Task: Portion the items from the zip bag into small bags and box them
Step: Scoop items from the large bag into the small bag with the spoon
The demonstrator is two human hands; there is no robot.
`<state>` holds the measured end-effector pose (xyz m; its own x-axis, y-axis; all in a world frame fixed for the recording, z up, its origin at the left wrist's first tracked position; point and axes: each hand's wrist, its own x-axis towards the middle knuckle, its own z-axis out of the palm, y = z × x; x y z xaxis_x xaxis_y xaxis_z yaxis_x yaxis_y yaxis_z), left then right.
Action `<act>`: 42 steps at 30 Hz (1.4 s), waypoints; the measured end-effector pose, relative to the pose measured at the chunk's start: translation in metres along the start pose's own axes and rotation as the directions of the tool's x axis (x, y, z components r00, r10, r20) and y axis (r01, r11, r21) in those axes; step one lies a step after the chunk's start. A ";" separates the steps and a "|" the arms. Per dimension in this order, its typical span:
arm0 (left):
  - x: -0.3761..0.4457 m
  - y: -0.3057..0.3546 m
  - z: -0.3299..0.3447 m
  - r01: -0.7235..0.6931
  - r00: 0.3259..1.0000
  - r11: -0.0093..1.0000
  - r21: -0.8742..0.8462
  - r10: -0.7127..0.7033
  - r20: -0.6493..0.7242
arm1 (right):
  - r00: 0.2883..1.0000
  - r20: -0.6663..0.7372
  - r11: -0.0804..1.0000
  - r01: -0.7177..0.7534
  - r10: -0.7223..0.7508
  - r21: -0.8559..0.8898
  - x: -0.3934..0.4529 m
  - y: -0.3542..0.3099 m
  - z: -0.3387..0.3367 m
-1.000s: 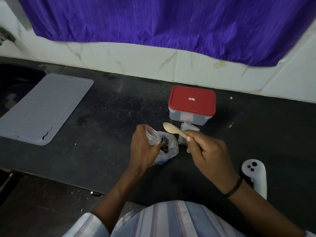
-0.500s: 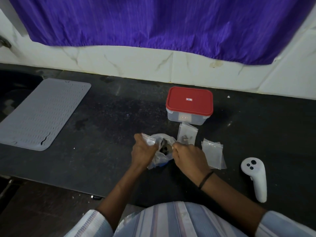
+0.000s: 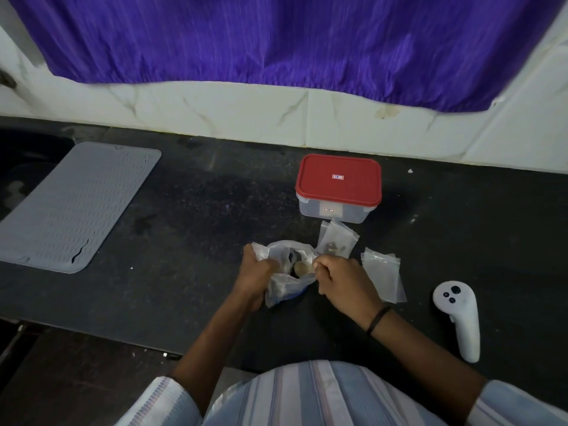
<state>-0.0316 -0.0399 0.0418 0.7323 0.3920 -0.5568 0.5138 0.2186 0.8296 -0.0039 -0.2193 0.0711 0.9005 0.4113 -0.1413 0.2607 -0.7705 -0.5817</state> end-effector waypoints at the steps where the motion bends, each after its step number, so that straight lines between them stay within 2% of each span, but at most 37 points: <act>1: -0.001 -0.001 0.000 -0.005 1.000 1.000 -0.030 0.005 0.011 | 0.999 0.031 0.998 -0.032 0.030 0.057 0.002 0.000 -0.002; 4: -0.003 -0.003 -0.002 -0.016 0.998 0.991 -0.131 0.024 0.058 | 0.990 0.113 0.984 -0.101 0.084 0.148 0.004 0.002 -0.009; 7: -0.002 -0.006 -0.002 0.013 0.995 0.962 -0.272 0.015 0.101 | 0.996 0.088 0.999 -0.033 0.032 0.005 0.001 0.004 -0.010; 9: -0.002 -0.007 0.000 0.012 0.992 0.956 -0.292 0.024 0.121 | 0.995 0.099 0.999 -0.035 0.033 0.013 -0.001 0.003 -0.008; 11: -0.004 -0.009 0.002 -0.015 0.989 0.963 -0.270 0.054 0.136 | 0.984 0.157 0.980 -0.112 0.087 0.162 -0.001 0.003 -0.008; 14: -0.004 -0.011 0.003 -0.053 0.993 0.980 -0.191 0.073 0.095 | 0.965 0.207 0.897 -0.230 0.160 0.378 -0.002 0.007 -0.006; 19: -0.002 -0.015 0.003 -0.091 0.994 0.983 -0.159 0.100 0.052 | 0.934 0.221 0.687 -0.356 0.280 0.634 -0.010 0.017 0.005; 22: 0.002 -0.017 0.001 -0.150 0.989 0.988 -0.045 0.151 0.005 | 0.921 0.240 0.562 -0.378 0.307 0.735 -0.015 0.019 0.008; 26: 0.007 -0.020 0.001 -0.213 0.977 0.977 0.005 0.213 0.006 | 0.920 0.241 0.503 -0.374 0.310 0.780 -0.020 0.021 0.013; 30: 0.009 -0.024 -0.007 -0.208 0.977 0.978 -0.033 0.209 0.045 | 0.934 0.225 0.585 -0.351 0.278 0.731 -0.020 0.023 0.015; 32: 0.010 -0.026 -0.011 -0.208 0.976 0.977 -0.042 0.210 0.064 | 0.935 0.229 0.584 -0.349 0.272 0.733 -0.019 0.022 0.017; 34: 0.012 -0.027 -0.012 -0.229 0.972 0.973 0.004 0.228 0.053 | 0.924 0.245 0.519 -0.369 0.294 0.771 -0.019 0.023 0.019; 37: 0.012 -0.024 -0.010 -0.277 0.960 0.947 0.164 0.281 -0.004 | 0.911 0.257 0.427 -0.383 0.324 0.819 -0.020 0.023 0.024; 42: 0.005 -0.017 -0.008 -0.308 0.931 0.890 0.336 0.355 -0.088 | 0.925 0.197 0.426 -0.330 0.326 0.843 -0.025 0.025 0.023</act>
<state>-0.0402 -0.0346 0.0255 0.8248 0.5209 -0.2200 0.3820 -0.2265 0.8960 -0.0277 -0.2371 0.0419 0.8489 0.2253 -0.4781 -0.4792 -0.0534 -0.8761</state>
